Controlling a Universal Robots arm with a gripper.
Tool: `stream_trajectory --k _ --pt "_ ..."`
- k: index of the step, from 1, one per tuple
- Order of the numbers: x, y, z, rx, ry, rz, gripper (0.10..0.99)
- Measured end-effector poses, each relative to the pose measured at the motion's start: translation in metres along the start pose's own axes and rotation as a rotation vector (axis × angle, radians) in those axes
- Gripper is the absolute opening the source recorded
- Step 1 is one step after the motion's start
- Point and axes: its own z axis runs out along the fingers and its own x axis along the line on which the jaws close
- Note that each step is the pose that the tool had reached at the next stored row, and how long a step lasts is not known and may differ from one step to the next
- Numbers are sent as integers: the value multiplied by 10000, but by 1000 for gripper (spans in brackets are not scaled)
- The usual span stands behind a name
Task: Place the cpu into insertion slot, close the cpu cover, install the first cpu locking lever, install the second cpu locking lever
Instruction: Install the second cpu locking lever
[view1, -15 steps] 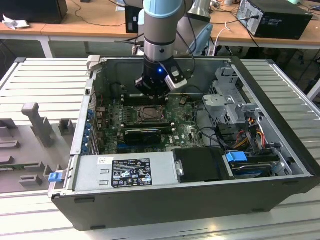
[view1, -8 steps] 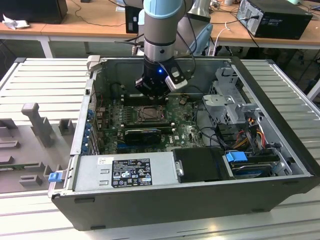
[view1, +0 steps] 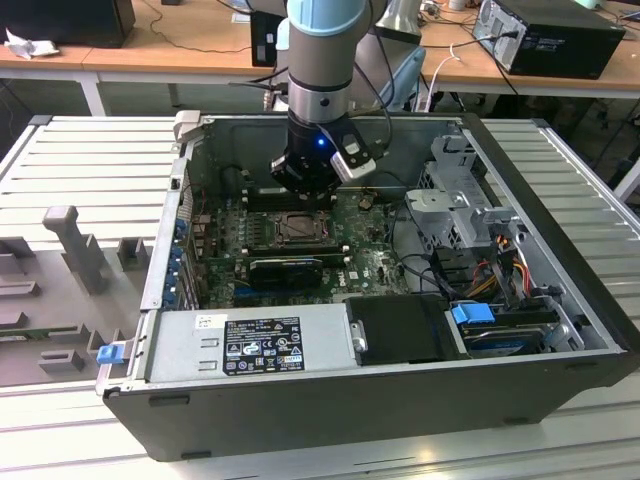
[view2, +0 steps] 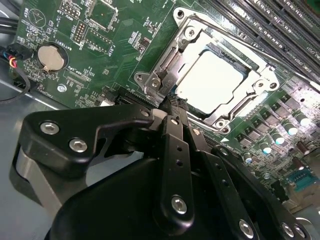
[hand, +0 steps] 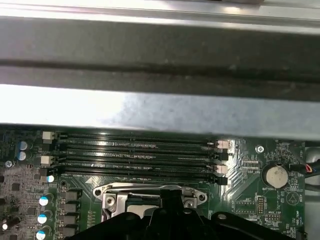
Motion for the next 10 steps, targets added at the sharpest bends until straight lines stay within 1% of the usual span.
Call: stream_trajectory --k 1,2,4,7,9,10 --pt "0 1 -17 2 0 -1 106" --pt "-1 6 -80 9 1 0 106" --pt "-1 1 -112 11 -2 0 106" --pt "1 -49 -116 13 -1 1 106" --pt "3 -100 -118 13 -1 1 106" --pt "3 -111 -118 12 -1 0 106"
